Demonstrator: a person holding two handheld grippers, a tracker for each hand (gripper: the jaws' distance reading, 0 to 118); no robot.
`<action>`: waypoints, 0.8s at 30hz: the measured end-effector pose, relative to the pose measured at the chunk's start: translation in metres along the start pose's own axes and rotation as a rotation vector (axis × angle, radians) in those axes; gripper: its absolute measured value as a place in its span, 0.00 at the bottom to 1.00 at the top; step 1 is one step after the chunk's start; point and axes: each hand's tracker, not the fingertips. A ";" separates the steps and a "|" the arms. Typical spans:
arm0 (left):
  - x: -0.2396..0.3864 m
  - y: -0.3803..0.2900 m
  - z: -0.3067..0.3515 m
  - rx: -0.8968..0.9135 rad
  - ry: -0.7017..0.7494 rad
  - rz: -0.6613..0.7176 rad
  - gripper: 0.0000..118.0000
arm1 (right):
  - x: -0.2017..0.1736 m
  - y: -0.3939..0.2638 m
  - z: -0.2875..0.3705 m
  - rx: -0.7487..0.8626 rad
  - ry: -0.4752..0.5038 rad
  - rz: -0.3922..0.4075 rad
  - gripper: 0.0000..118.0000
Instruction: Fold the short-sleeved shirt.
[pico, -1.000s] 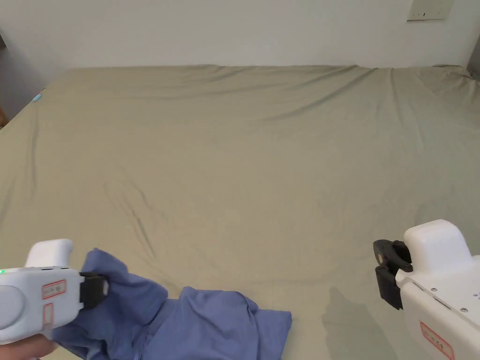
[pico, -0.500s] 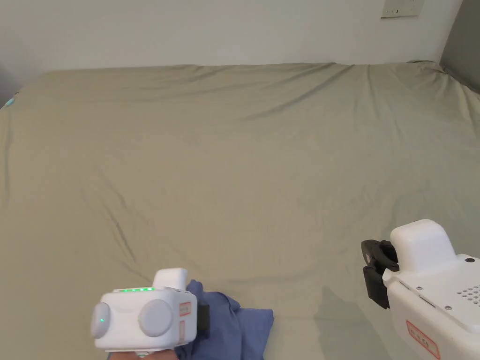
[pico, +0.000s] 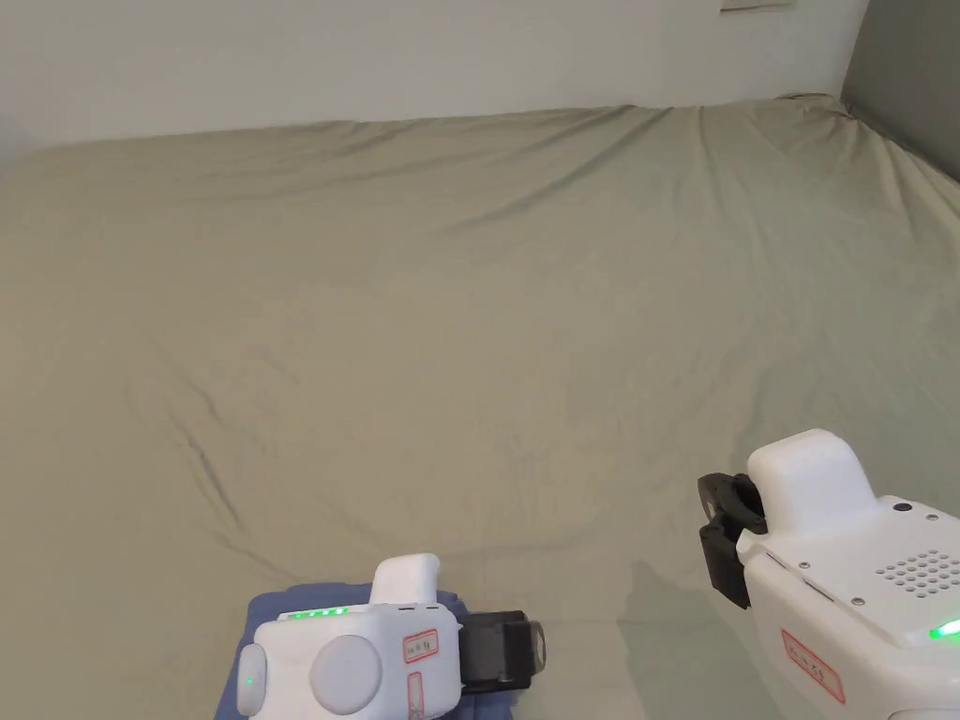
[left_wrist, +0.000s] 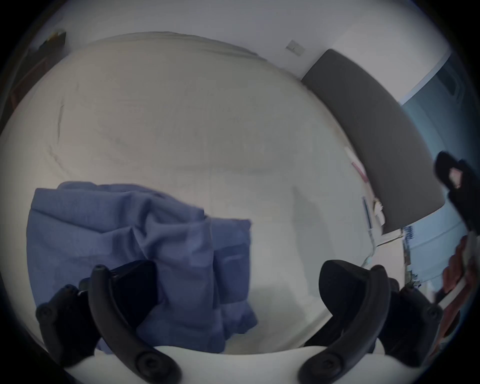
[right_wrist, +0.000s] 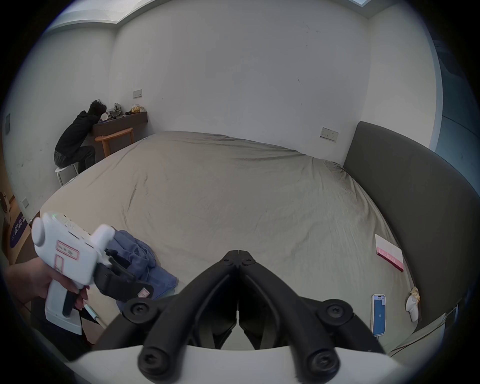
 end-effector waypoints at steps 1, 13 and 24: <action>-0.003 0.001 0.007 0.022 -0.017 -0.005 0.96 | 0.000 0.001 0.001 0.001 -0.001 0.002 0.01; -0.050 -0.040 0.022 0.197 0.318 -0.259 0.00 | -0.001 0.003 0.008 0.015 -0.008 0.009 0.01; 0.021 -0.076 -0.040 0.166 0.347 -0.492 0.00 | -0.004 0.000 0.010 -0.005 -0.007 0.015 0.01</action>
